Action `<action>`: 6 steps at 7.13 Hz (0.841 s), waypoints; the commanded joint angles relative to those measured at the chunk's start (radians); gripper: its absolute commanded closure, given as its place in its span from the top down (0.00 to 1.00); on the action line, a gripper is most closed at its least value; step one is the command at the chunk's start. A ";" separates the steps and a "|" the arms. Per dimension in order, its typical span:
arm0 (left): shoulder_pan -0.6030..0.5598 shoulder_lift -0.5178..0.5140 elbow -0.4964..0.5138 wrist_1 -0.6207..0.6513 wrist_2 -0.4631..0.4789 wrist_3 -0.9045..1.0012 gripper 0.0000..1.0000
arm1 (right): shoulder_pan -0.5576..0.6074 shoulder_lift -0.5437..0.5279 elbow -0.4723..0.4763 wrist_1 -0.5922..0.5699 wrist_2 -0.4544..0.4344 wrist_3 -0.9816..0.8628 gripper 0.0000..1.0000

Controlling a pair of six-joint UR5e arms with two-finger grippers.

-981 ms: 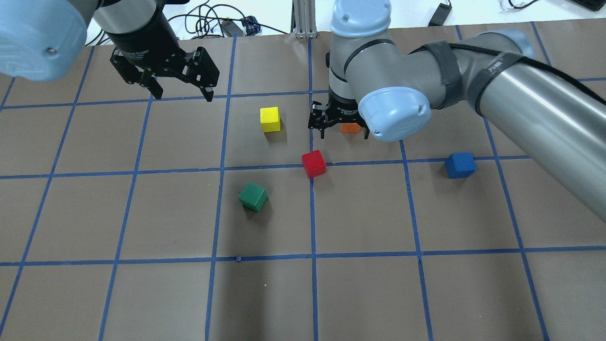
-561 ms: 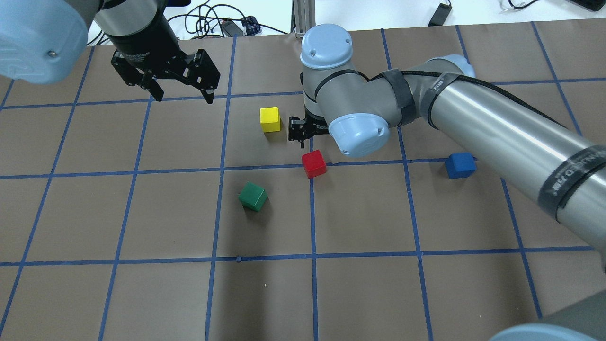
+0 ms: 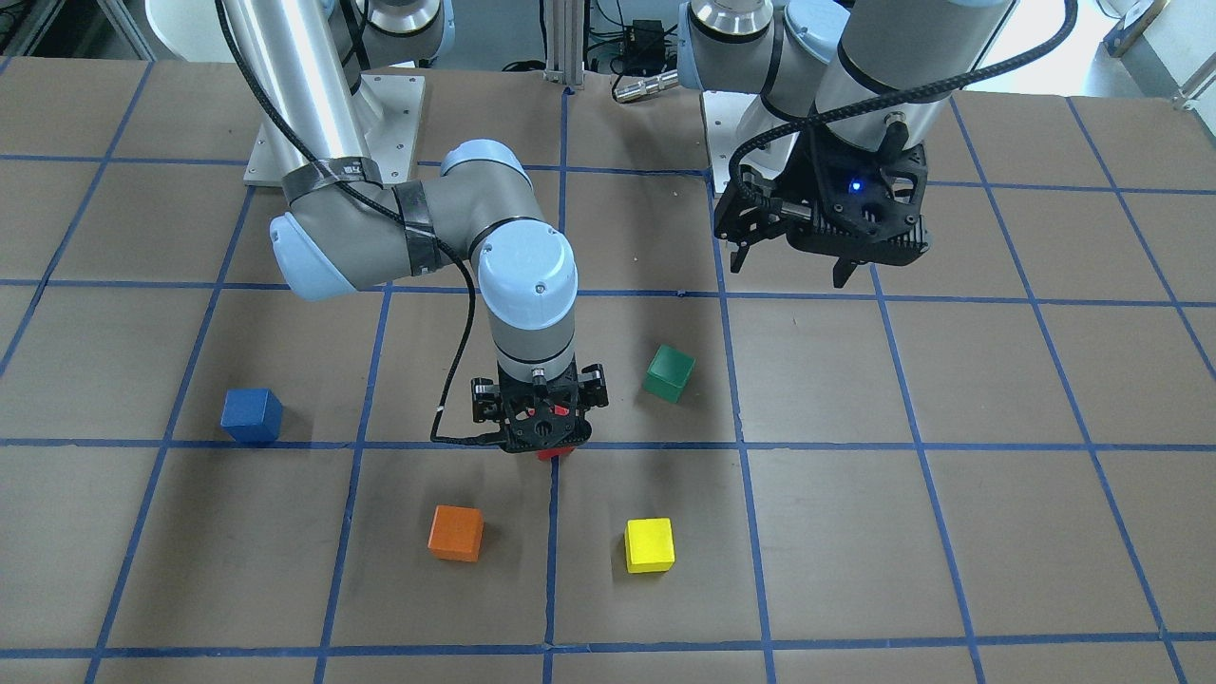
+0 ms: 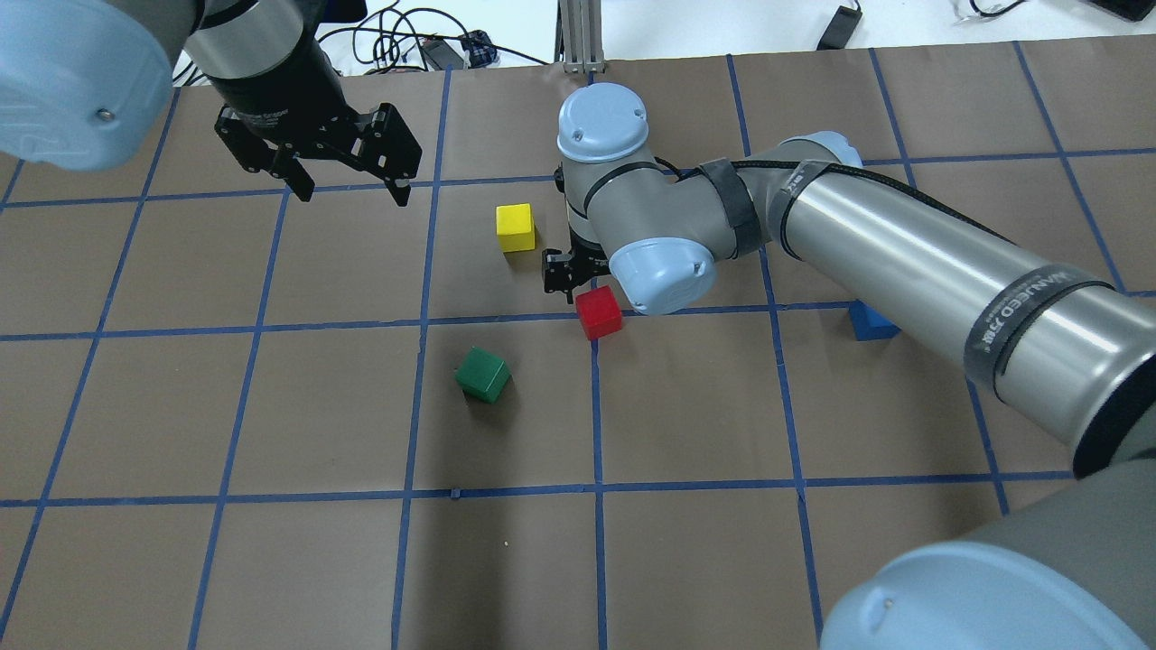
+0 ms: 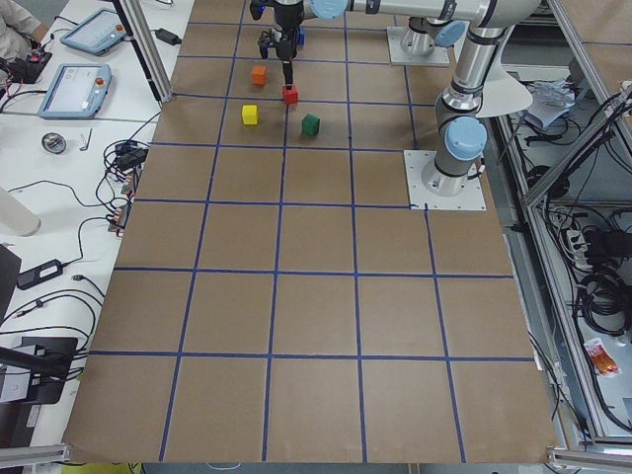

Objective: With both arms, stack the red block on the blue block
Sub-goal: 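Lower the right gripper over the red cube and close on it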

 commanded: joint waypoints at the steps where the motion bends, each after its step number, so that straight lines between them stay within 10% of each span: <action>1: 0.000 0.000 -0.001 0.000 -0.001 0.000 1.00 | 0.003 0.032 0.000 0.000 0.010 -0.013 1.00; 3: 0.000 0.000 -0.001 0.000 -0.001 -0.002 1.00 | 0.003 0.051 0.000 0.000 0.011 -0.012 0.98; 5: 0.000 0.000 -0.001 0.003 -0.003 -0.002 1.00 | 0.003 0.049 0.000 0.000 0.010 -0.036 0.10; 6: 0.000 0.000 -0.001 0.003 -0.003 -0.002 1.00 | 0.003 0.039 0.000 0.019 0.010 -0.032 0.00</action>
